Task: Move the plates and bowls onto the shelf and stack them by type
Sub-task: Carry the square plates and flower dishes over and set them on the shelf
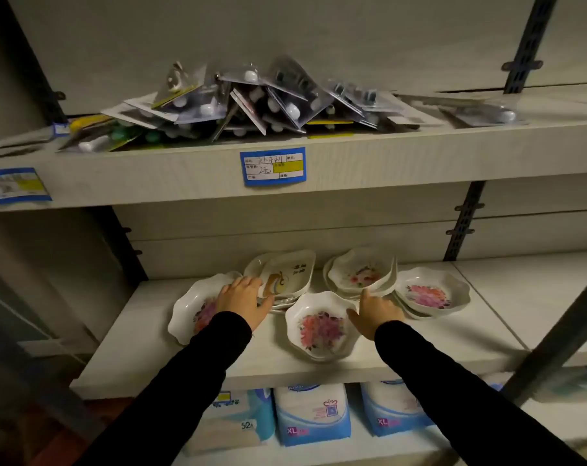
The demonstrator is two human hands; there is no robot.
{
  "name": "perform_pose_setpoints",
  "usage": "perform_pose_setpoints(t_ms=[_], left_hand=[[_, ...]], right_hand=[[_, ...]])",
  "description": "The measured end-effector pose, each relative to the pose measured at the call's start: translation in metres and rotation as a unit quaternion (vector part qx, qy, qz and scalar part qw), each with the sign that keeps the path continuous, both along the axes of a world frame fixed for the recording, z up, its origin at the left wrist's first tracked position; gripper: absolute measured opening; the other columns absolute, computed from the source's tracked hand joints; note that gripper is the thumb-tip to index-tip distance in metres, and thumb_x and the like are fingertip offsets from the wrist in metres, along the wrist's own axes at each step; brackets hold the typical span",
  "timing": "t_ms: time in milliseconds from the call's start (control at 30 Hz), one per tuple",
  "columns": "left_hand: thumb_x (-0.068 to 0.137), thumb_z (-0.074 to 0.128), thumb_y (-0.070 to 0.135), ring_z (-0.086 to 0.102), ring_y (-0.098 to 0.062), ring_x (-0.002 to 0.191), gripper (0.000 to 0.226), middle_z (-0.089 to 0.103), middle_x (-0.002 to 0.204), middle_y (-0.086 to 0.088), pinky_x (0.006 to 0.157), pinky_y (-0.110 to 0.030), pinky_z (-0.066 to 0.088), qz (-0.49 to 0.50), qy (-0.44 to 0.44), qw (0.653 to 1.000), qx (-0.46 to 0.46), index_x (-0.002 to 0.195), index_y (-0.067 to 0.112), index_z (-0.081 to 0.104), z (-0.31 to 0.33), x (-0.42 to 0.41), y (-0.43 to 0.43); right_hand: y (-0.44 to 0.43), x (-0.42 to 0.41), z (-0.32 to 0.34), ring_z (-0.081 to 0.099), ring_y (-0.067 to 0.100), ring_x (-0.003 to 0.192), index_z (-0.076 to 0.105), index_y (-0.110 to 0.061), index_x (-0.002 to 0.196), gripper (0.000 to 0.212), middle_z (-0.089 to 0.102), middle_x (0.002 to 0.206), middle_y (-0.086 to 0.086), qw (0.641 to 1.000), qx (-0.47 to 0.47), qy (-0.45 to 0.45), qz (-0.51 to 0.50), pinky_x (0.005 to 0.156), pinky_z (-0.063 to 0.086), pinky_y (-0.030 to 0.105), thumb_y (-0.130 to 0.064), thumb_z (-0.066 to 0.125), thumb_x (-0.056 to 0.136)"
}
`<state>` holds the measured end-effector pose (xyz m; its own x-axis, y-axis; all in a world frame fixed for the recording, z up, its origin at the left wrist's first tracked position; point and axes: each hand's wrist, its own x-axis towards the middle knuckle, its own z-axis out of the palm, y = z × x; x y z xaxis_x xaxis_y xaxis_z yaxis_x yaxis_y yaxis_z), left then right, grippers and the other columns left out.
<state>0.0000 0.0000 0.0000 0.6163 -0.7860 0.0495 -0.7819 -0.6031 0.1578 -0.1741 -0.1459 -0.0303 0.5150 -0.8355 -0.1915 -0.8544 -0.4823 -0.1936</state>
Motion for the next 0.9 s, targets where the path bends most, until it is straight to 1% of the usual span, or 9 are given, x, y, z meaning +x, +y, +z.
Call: perform_pose_setpoints(t_ms=[133,233,333,400,500,567,633,700,900], left_hand=[[0.093,0.042,0.04,0.043,-0.021,0.128,0.045,0.051,0.137,-0.004,0.105,-0.033,0.032,0.007,0.02,1.0,-0.009,0.13,0.016,0.048,-0.003,0.012,-0.008],[0.092,0.043,0.04,0.043,-0.021,0.128,0.045,0.051,0.137,-0.003,0.105,-0.033,0.032,0.003,0.021,1.0,-0.001,0.13,0.016,0.048,-0.006,0.017,-0.011],[0.092,0.044,0.04,0.044,-0.021,0.127,0.044,0.053,0.134,-0.004,0.103,-0.033,0.033,0.017,0.018,1.0,-0.008,0.128,0.015,0.051,-0.008,0.024,-0.011],[0.092,0.044,0.041,0.045,-0.022,0.126,0.044,0.054,0.133,-0.005,0.102,-0.033,0.035,0.026,0.022,0.999,-0.002,0.126,0.014,0.051,-0.009,0.025,-0.011],[0.091,0.045,0.041,0.046,-0.022,0.125,0.042,0.054,0.132,-0.005,0.102,-0.034,0.035,0.034,0.029,0.999,0.004,0.124,0.015,0.052,-0.012,0.027,-0.009],[0.091,0.046,0.04,0.046,-0.022,0.124,0.042,0.055,0.13,-0.004,0.101,-0.034,0.036,0.039,0.029,0.999,0.006,0.123,0.015,0.053,-0.013,0.029,-0.008],[0.09,0.047,0.04,0.047,-0.022,0.122,0.04,0.056,0.129,-0.003,0.1,-0.034,0.038,0.046,0.032,0.998,0.001,0.122,0.016,0.054,-0.015,0.031,-0.007],[0.09,0.047,0.039,0.048,-0.022,0.12,0.039,0.057,0.127,-0.003,0.1,-0.033,0.039,0.052,0.036,0.998,-0.003,0.12,0.017,0.055,-0.017,0.033,-0.007],[0.089,0.049,0.039,0.049,-0.022,0.118,0.036,0.059,0.122,-0.004,0.097,-0.034,0.042,0.062,0.041,0.997,-0.003,0.115,0.016,0.058,-0.021,0.038,-0.012]], right_hand=[[-0.001,0.008,-0.016,0.056,0.024,0.119,0.047,-0.012,0.129,0.043,0.058,0.13,0.006,0.997,0.013,0.067,-0.025,0.094,0.043,0.031,-0.037,0.042,0.094],[-0.004,0.012,-0.025,0.055,0.022,0.12,0.053,-0.016,0.127,0.039,0.058,0.129,0.004,0.994,0.015,0.111,-0.004,0.094,0.043,0.029,-0.034,0.041,0.095],[-0.006,0.014,-0.029,0.056,0.021,0.119,0.052,-0.016,0.127,0.038,0.059,0.128,0.003,0.993,0.002,0.113,-0.011,0.094,0.044,0.028,-0.033,0.042,0.095],[-0.006,0.014,-0.032,0.057,0.021,0.119,0.046,-0.013,0.129,0.041,0.059,0.127,0.003,0.994,-0.002,0.103,-0.033,0.093,0.044,0.028,-0.035,0.043,0.094],[-0.007,0.013,-0.037,0.056,0.02,0.119,0.046,-0.013,0.129,0.045,0.058,0.128,0.003,0.992,0.034,0.105,-0.059,0.094,0.043,0.028,-0.04,0.044,0.092],[-0.007,0.013,-0.039,0.055,0.019,0.12,0.052,-0.016,0.128,0.042,0.058,0.129,0.002,0.99,0.051,0.124,-0.052,0.095,0.043,0.027,-0.036,0.042,0.093],[-0.01,0.013,-0.038,0.054,0.019,0.121,0.054,-0.017,0.128,0.039,0.057,0.13,0.002,0.99,0.055,0.126,-0.041,0.096,0.042,0.027,-0.028,0.039,0.094],[-0.013,0.012,-0.037,0.055,0.019,0.121,0.055,-0.017,0.127,0.038,0.057,0.131,0.002,0.99,0.051,0.127,-0.034,0.096,0.042,0.026,-0.026,0.037,0.094],[-0.014,0.014,-0.027,0.055,0.018,0.12,0.058,-0.018,0.123,0.037,0.059,0.129,0.0,0.987,-0.005,0.16,0.02,0.096,0.041,0.025,-0.023,0.035,0.095]])
